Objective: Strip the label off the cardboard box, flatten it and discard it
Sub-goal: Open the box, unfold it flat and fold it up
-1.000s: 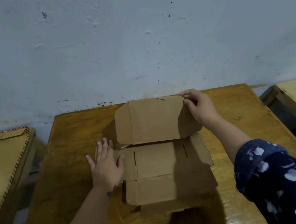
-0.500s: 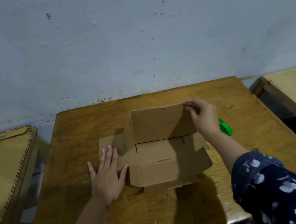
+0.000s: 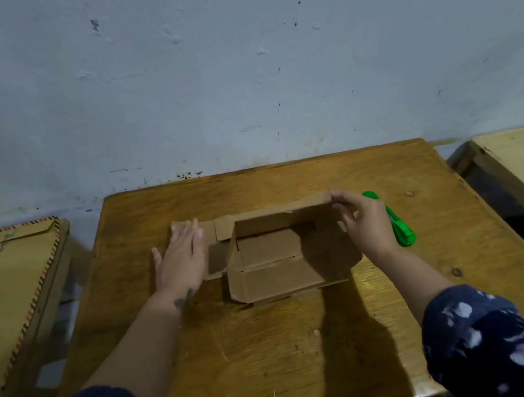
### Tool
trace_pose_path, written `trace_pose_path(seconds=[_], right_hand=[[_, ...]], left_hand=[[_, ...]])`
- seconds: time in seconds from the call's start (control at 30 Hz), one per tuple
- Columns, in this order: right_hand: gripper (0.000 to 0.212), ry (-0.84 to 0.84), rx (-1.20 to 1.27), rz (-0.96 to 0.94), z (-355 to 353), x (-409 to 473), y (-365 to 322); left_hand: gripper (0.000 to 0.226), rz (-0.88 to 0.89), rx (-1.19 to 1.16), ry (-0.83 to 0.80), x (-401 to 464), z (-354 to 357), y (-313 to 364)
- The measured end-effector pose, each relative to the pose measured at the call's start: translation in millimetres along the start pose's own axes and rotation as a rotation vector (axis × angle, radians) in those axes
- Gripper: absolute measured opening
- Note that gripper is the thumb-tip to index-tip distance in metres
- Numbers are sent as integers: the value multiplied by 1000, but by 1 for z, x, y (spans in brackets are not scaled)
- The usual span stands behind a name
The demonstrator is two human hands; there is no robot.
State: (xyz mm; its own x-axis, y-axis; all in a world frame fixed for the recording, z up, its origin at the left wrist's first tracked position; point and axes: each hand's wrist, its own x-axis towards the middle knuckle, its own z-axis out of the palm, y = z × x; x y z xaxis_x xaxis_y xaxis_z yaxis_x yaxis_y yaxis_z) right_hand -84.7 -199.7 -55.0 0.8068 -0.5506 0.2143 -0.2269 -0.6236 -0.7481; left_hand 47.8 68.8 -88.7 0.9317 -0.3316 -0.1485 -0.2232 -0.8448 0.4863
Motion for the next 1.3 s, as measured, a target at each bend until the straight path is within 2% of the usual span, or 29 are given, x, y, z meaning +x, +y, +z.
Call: trace_pose_path(seconds=[0.1, 0.17, 0.3, 0.37, 0.43, 0.5, 0.6, 0.63, 0.73, 0.8, 0.97, 1.3], right_hand=[[23, -24, -44, -40, -3, -16, 6], [25, -29, -67, -72, -5, -27, 11], [29, -84, -125, -127, -8, -42, 20], [35, -138, -164, -151, -9, -48, 24], [39, -169, -194, -116, -9, -55, 27], [40, -142, -200, -50, -8, -55, 29], [38, -78, -284, -69, -4, -40, 27], [38, -130, -314, -72, -2, -33, 24], [44, -425, -458, -2, 8, -20, 24], [44, -523, -504, 39, 16, -19, 33], [43, -450, -385, 13, 16, -26, 52], [63, -428, -430, 2, 2, -78, 60]], left_hand=[[60, 62, -113, -53, 6, -21, 32], [61, 107, -109, -118, 8, -25, 47], [74, 237, 49, -289, 18, -11, 41], [82, 245, 142, -357, 19, -2, 32], [80, 247, 228, -385, 17, 4, 26], [73, 266, 293, -378, 15, 9, 22], [68, 303, 356, -351, 12, 16, 17], [68, 313, 379, -344, 11, 19, 15], [67, 339, 441, -331, 9, 26, 10], [67, 345, 450, -321, 7, 31, 5], [64, 362, 441, -235, -3, 44, -9], [60, 366, 392, -170, -6, 52, -14]])
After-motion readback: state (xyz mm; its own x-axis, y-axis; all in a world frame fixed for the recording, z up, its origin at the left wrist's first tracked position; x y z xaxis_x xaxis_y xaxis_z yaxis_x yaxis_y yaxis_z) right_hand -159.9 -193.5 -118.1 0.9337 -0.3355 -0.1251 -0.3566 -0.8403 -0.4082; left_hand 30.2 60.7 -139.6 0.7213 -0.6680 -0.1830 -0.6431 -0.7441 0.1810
